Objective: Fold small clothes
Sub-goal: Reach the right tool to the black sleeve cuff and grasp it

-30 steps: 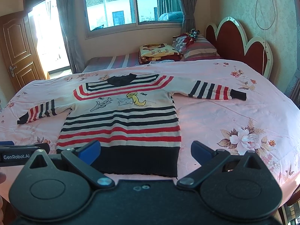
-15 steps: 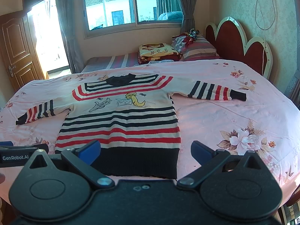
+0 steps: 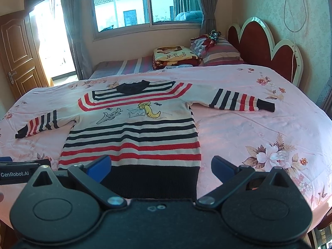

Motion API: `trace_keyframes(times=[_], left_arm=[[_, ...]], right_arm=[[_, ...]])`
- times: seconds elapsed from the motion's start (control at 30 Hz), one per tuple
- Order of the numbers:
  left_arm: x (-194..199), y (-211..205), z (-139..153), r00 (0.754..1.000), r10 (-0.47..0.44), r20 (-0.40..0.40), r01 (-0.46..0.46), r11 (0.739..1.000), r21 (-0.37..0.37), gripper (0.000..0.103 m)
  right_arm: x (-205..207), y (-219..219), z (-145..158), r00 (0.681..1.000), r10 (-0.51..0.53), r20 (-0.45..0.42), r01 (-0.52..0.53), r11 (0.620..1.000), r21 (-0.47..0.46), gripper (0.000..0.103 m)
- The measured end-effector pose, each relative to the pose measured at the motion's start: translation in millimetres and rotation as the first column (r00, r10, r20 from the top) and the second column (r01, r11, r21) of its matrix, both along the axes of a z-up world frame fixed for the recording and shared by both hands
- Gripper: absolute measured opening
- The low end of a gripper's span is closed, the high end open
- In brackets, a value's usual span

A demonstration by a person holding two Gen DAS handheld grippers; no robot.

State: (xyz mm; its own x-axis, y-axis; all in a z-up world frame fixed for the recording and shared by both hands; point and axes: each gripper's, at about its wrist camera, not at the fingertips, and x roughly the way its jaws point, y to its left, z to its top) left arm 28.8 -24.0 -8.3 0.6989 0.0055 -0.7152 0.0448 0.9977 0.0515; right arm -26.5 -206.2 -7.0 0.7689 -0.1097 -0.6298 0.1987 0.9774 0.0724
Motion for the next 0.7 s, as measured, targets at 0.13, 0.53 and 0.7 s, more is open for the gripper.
trace_keyframes(times=[0.13,0.53,0.7], left_arm=[[12.3,-0.2,-6.2,1.000,0.009,-0.007,-0.009,1.000,0.010,0.103],[85.0,-21.1,-27.0,0.999,0.036,-0.039,-0.035,0.999,0.032,0.103],[130.3,-38.9,-37.2,0.998,0.042,-0.050,-0.041,0.999,0.018,0.103]], right_arm=[[9.3,-3.7,-4.1,1.000,-0.009,-0.002,0.009,1.000,-0.002,0.102],[72.2,-48.3,-31.4,0.998,-0.054,-0.020,0.054,0.998,-0.018,0.102],[107.7,-92.7,-47.0,0.993,-0.115,-0.004,0.115,0.993,-0.001,0.102]])
